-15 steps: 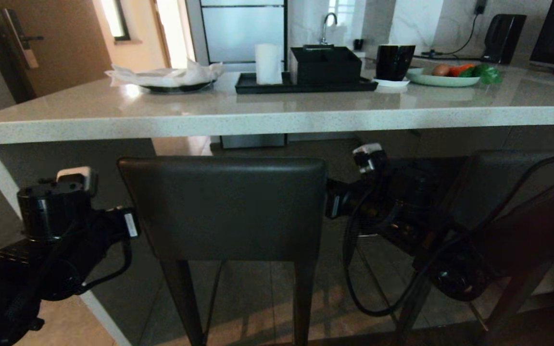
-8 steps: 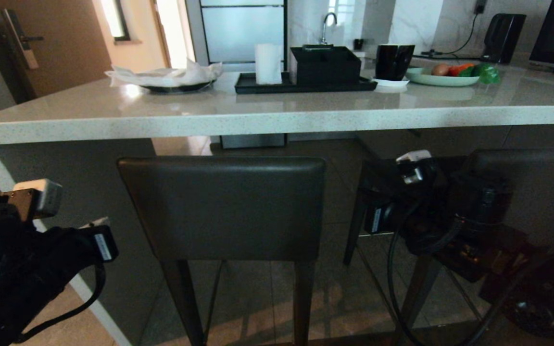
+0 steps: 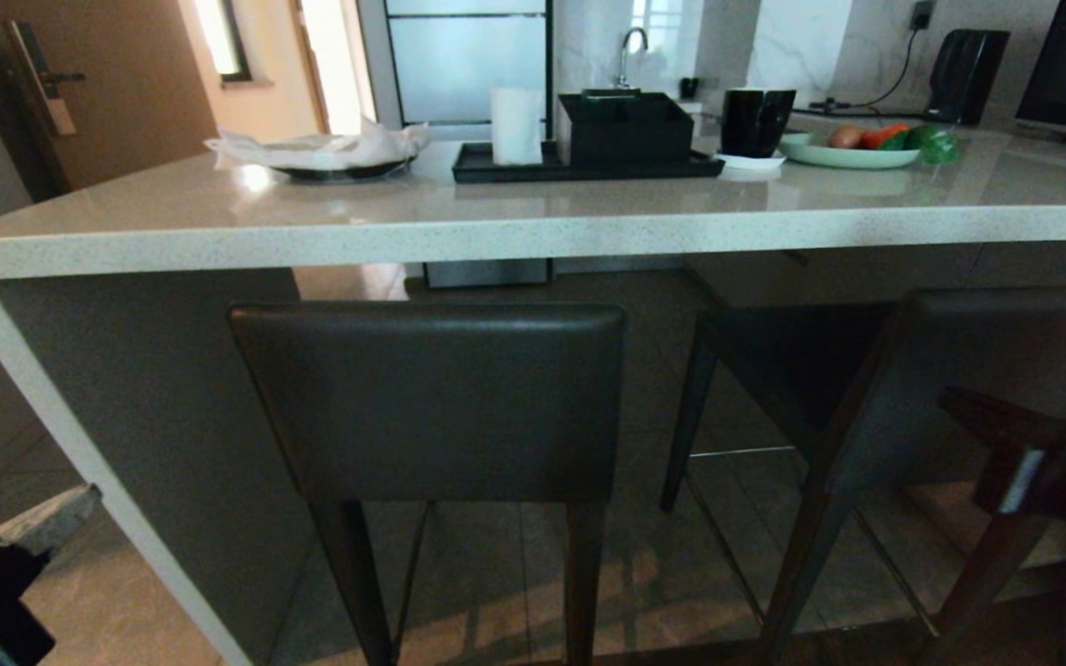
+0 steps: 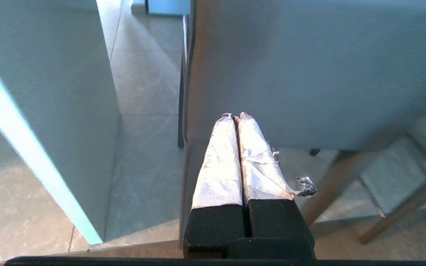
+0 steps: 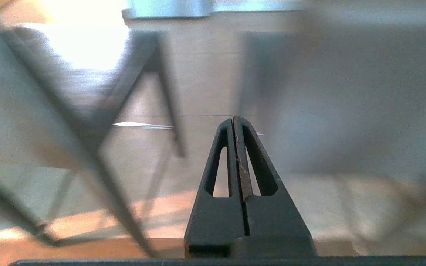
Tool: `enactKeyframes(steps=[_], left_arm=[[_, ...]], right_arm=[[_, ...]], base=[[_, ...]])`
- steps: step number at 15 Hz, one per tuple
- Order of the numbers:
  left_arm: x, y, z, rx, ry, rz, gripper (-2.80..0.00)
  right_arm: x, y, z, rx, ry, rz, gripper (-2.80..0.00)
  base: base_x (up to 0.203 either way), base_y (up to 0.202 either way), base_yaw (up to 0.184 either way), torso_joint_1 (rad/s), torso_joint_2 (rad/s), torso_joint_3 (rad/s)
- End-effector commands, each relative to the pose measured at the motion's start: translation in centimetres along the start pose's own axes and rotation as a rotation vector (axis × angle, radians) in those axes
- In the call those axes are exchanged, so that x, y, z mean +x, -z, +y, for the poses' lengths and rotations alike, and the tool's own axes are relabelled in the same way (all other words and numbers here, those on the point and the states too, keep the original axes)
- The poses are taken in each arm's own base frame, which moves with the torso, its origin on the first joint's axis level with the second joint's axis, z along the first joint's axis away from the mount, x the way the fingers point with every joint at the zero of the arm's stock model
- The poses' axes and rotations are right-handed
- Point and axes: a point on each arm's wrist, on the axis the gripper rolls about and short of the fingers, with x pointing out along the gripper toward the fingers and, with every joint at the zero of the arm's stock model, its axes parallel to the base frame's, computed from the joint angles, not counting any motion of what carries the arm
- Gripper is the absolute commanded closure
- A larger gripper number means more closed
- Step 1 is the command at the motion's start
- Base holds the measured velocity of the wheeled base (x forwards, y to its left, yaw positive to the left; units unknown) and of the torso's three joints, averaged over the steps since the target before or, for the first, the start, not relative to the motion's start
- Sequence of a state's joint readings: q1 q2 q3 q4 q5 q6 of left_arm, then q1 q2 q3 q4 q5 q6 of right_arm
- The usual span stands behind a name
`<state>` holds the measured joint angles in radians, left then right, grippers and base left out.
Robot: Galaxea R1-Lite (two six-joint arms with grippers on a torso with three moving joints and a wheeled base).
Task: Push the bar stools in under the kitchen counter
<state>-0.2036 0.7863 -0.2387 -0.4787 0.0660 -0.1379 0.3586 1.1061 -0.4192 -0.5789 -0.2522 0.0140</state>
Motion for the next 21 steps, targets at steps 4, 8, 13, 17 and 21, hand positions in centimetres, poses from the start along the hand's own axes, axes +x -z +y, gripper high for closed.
enactKeyframes(steps=[4,8,13,17,21], left_arm=[[-7.1,0.4,0.6,0.077,-0.025,-0.172,0.00],[-8.8,1.4,0.9,0.186,-0.172,-0.219,0.00],[-9.8,2.7,0.6,0.257,-0.185,-0.252,0.00],[-10.8,7.7,1.0,0.298,-0.166,-0.211,0.00],[-9.4,10.8,1.5,0.234,-0.133,-0.079,0.00]], right_arm=[[-11.9,2.0,-3.7,-0.033,0.250,-0.229,0.00],[-18.1,5.8,-3.5,-0.087,0.352,-0.218,0.00],[-20.2,8.7,-3.1,-0.110,0.395,-0.124,0.00],[-18.2,10.5,-3.1,-0.110,0.331,-0.147,0.00],[-15.5,14.3,-2.7,-0.157,0.094,-0.139,0.00]], base=[[0.000,0.000,0.000,0.000,0.00,0.000],[0.000,0.000,0.000,0.000,0.00,0.000],[0.000,0.000,0.000,0.000,0.00,0.000],[0.000,0.000,0.000,0.000,0.00,0.000],[0.000,0.000,0.000,0.000,0.00,0.000]])
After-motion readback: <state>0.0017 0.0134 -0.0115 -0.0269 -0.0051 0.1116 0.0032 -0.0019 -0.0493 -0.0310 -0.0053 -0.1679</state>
